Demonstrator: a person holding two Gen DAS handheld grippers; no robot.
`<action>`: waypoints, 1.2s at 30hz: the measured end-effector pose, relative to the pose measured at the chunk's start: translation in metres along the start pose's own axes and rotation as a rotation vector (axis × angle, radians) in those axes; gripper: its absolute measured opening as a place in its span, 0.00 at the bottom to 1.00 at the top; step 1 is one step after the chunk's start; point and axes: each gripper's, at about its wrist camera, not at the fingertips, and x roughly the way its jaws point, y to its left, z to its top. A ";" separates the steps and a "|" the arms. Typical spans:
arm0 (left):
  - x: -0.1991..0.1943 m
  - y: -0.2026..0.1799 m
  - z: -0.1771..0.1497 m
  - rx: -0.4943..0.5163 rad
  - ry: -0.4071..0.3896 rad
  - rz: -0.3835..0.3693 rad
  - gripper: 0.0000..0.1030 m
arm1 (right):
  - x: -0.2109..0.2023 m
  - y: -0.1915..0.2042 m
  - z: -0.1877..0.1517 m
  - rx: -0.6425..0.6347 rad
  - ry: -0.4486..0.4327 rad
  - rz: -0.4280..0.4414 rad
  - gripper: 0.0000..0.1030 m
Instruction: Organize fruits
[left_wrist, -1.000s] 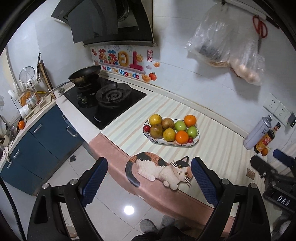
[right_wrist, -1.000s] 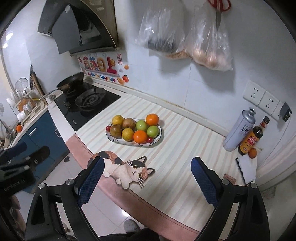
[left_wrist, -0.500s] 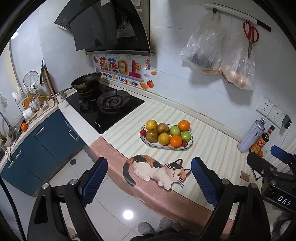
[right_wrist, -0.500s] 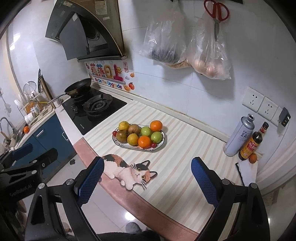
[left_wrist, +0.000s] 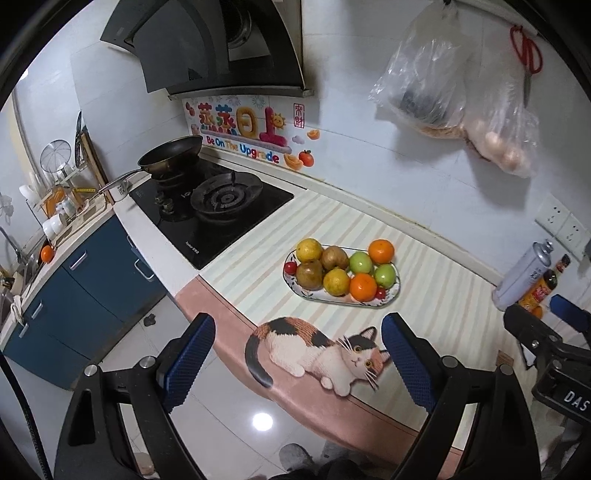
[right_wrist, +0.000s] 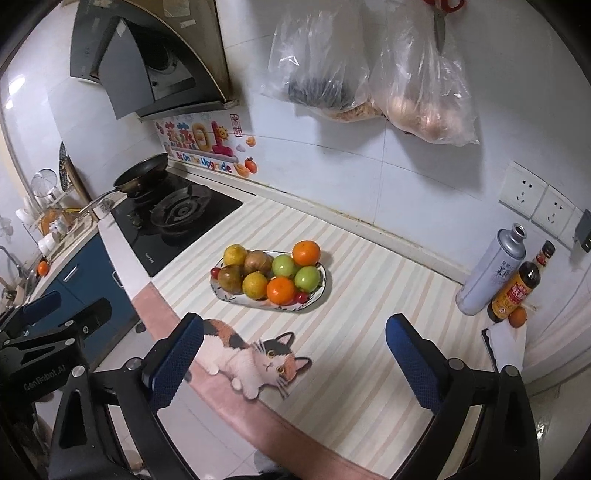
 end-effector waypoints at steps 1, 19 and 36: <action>0.006 0.000 0.003 0.001 0.003 0.000 1.00 | 0.008 0.000 0.003 -0.002 0.006 -0.007 0.98; 0.083 -0.010 0.019 0.031 0.090 0.041 1.00 | 0.085 -0.005 0.021 0.011 0.081 -0.065 0.98; 0.085 -0.013 0.022 0.030 0.084 0.038 1.00 | 0.081 -0.006 0.018 0.011 0.075 -0.068 0.98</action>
